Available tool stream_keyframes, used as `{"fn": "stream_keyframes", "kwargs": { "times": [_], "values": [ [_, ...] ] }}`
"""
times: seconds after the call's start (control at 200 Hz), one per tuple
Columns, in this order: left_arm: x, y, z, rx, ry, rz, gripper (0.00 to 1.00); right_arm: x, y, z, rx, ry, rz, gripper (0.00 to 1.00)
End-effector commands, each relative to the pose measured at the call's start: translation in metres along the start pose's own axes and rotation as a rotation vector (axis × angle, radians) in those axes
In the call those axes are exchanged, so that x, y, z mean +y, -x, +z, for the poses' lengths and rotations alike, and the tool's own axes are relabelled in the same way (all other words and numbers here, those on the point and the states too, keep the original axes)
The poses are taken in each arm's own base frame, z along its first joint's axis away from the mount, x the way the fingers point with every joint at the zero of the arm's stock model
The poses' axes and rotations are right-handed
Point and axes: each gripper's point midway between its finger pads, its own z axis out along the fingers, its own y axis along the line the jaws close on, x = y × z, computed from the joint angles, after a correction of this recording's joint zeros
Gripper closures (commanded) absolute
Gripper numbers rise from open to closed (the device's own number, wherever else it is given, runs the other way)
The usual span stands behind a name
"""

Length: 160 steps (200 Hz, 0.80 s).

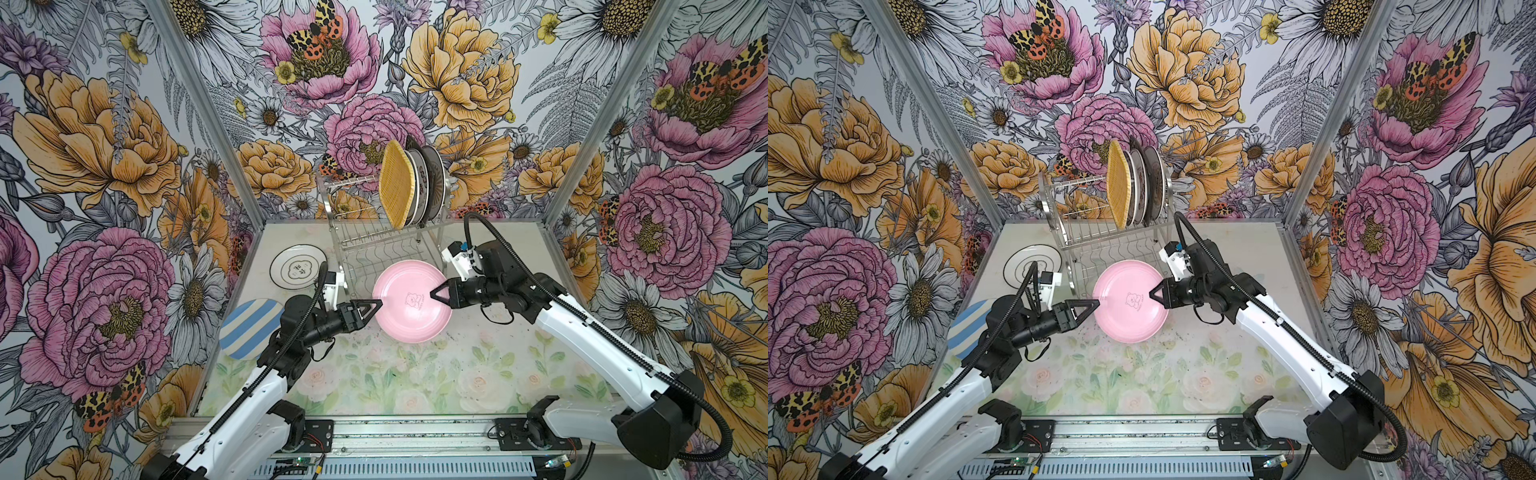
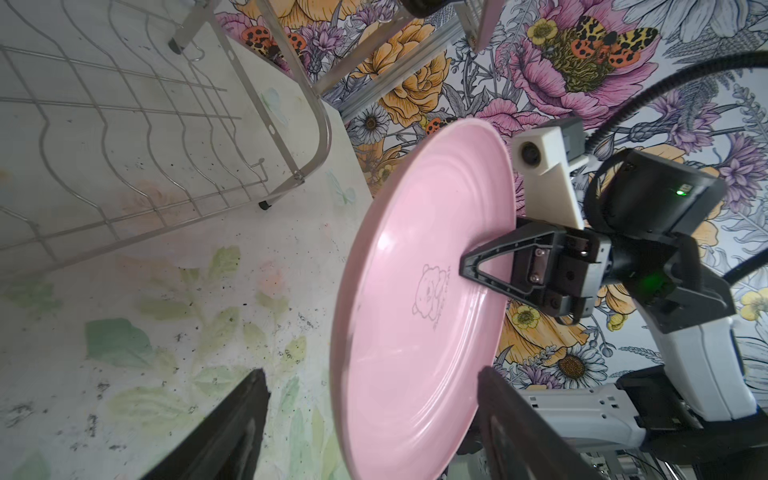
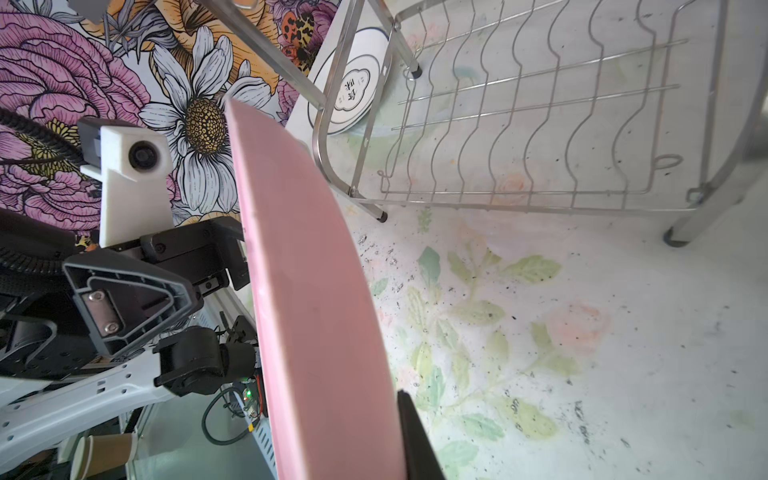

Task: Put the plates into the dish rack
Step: 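Lift the upright pink plate with the right gripper toward the dish rack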

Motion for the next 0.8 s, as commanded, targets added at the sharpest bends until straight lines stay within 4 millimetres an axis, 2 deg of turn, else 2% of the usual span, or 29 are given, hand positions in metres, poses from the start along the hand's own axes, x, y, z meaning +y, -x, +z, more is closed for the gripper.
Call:
{"fn": "stream_keyframes", "kwargs": {
  "times": [0.0, 0.195, 0.36, 0.4, 0.555, 0.736, 0.796],
  "values": [
    [0.014, 0.012, -0.011, -0.047, 0.116, 0.019, 0.16, 0.011, 0.032, -0.037, -0.152, -0.113, -0.061, 1.0],
    [0.031, 0.022, -0.027, -0.108, 0.21, 0.008, 0.12, 0.024, 0.051, -0.067, -0.239, -0.25, -0.103, 1.0],
    [0.038, 0.027, -0.033, -0.128, 0.243, 0.003, 0.11, 0.043, 0.074, -0.091, -0.323, -0.334, -0.149, 1.0],
    [0.039, 0.027, -0.033, -0.13, 0.25, 0.001, 0.1, 0.054, 0.076, -0.091, -0.325, -0.344, -0.177, 1.0],
    [0.042, 0.027, -0.033, -0.129, 0.265, 0.002, 0.09, 0.074, 0.107, -0.105, -0.415, -0.422, -0.221, 1.0],
    [0.045, 0.026, -0.034, -0.134, 0.275, -0.001, 0.07, 0.093, 0.155, -0.12, -0.56, -0.527, -0.238, 1.0],
    [0.045, 0.026, -0.034, -0.136, 0.276, 0.0, 0.07, 0.098, 0.17, -0.119, -0.594, -0.559, -0.247, 1.0]
  ]
}}
